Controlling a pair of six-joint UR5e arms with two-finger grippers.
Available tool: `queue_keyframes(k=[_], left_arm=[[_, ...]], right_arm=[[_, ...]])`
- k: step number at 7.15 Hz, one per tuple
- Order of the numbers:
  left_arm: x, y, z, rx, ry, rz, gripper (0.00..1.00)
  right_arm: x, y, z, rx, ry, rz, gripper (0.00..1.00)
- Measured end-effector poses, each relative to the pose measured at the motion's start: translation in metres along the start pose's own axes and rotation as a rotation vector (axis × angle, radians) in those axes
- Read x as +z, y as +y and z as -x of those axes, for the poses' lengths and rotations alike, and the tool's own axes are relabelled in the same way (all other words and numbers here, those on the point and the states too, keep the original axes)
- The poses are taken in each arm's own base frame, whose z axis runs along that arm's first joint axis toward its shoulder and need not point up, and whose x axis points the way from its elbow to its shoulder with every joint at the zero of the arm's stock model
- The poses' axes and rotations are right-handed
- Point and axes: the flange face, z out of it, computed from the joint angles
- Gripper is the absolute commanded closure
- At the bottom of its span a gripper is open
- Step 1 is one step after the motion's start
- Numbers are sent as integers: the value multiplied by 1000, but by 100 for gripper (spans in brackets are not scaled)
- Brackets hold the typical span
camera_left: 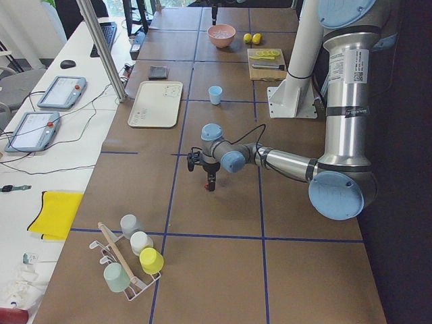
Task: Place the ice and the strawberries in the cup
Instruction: 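Close the left gripper on the red strawberry and lift it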
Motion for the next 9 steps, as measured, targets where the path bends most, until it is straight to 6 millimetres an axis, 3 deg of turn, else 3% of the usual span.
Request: queue_keyframes(k=[2, 4, 7, 8, 9], left_arm=[[-1, -1, 1, -3, -2, -4, 21], [-1, -2, 3, -6, -3, -7, 32], [-2, -4, 4, -9, -14, -24, 82], [-2, -5, 4, -9, -15, -27, 94], [-4, -5, 4, -10, -15, -30, 100]], right_arm=[[-1, 0, 0, -1, 0, -2, 0], [-1, 1, 1, -3, -1, -3, 0], [-4, 2, 3, -7, -5, -6, 0], [-4, 2, 3, -8, -6, -6, 0], [-5, 3, 4, -9, -6, -7, 0]])
